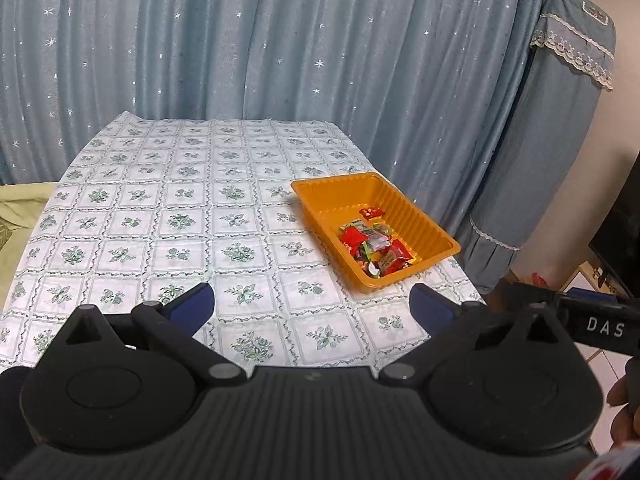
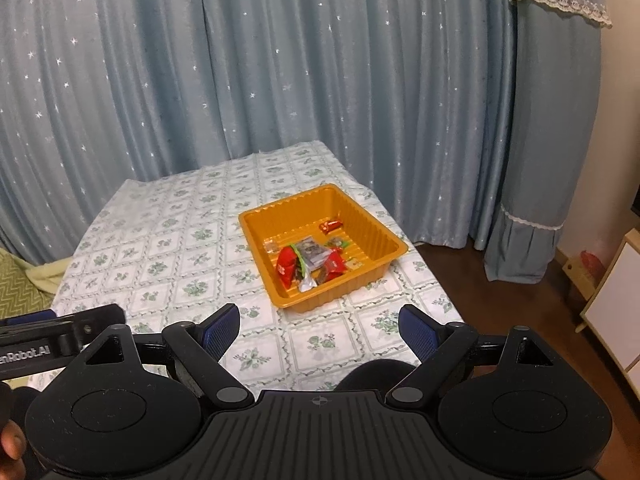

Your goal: Organize snacks

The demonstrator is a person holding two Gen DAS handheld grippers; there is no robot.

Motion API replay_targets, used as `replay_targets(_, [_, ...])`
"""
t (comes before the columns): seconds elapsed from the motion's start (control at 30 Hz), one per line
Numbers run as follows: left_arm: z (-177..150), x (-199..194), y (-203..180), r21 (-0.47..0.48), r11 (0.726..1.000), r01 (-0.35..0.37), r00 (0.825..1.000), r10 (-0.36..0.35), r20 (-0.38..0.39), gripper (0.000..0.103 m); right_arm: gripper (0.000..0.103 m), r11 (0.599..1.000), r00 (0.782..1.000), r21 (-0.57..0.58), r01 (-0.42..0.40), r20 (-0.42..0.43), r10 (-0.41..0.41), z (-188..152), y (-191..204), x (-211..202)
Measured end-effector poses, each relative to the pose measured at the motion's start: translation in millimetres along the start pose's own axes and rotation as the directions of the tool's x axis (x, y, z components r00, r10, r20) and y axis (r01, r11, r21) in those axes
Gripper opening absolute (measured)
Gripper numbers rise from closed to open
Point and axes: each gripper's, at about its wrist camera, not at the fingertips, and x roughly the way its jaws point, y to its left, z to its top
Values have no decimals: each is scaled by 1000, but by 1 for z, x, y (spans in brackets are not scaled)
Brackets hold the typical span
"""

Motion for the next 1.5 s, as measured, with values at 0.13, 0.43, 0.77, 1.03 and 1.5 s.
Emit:
replay_targets(0.13, [-5,1,1,8,1000,-9,1000,9,-14,103,86,1000,1000,-1,4,-11,-4,-5,-1,1])
replay_targets(0.43, [-9,2,-1,26,999,-33,999,33,-9,103,86,1000,1000,-12,-7,-26,7,-10,5,3])
replay_targets(0.77, [-9,2,1,30,999,-36,999,36,-6,103,86,1000,999,-13,-16,-29,16,-11,8,5])
replay_targets(1.03, [-11,3,-1,33,999,-34,999,34,-15,103,86,1000,999,-13,-15,-31,15,-13,7,6])
replay_targets(1.5, [-12,3,-2,30,999,-33,999,33,-15,103,86,1000,999,-11,-16,-30,15,-14,7,7])
